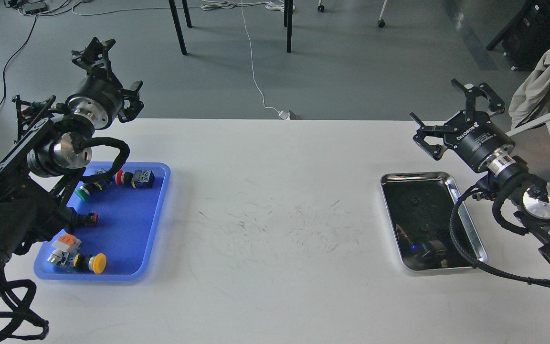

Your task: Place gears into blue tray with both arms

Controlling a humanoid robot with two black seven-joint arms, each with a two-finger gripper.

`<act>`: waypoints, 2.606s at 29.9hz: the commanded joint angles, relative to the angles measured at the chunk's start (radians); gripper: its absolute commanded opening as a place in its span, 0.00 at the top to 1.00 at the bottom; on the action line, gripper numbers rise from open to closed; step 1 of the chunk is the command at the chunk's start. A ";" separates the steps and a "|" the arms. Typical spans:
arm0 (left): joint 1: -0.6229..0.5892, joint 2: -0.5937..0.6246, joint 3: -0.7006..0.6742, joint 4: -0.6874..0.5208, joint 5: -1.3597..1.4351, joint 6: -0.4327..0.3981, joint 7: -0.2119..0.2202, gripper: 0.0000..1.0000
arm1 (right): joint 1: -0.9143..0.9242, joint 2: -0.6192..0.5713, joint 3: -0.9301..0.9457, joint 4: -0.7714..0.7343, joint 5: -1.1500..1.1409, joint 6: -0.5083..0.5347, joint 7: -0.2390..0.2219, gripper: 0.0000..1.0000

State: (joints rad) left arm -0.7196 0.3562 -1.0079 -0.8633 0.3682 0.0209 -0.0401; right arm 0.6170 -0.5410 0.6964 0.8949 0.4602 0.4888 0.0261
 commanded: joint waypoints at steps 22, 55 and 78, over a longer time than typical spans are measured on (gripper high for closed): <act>-0.011 0.006 0.000 0.006 -0.066 -0.007 -0.046 0.02 | 0.000 -0.002 0.000 -0.057 -0.009 0.000 0.000 0.01; -0.011 0.004 0.002 0.000 -0.029 0.002 -0.050 0.02 | 0.757 -0.189 -0.957 0.196 -1.030 -0.047 -0.028 0.02; -0.017 0.007 0.000 -0.002 -0.031 0.002 -0.050 0.02 | 0.595 0.101 -1.247 -0.019 -1.330 -0.216 -0.049 0.08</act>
State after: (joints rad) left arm -0.7355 0.3638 -1.0070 -0.8640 0.3374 0.0230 -0.0907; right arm 1.2222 -0.4595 -0.5499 0.8868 -0.8695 0.2729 -0.0226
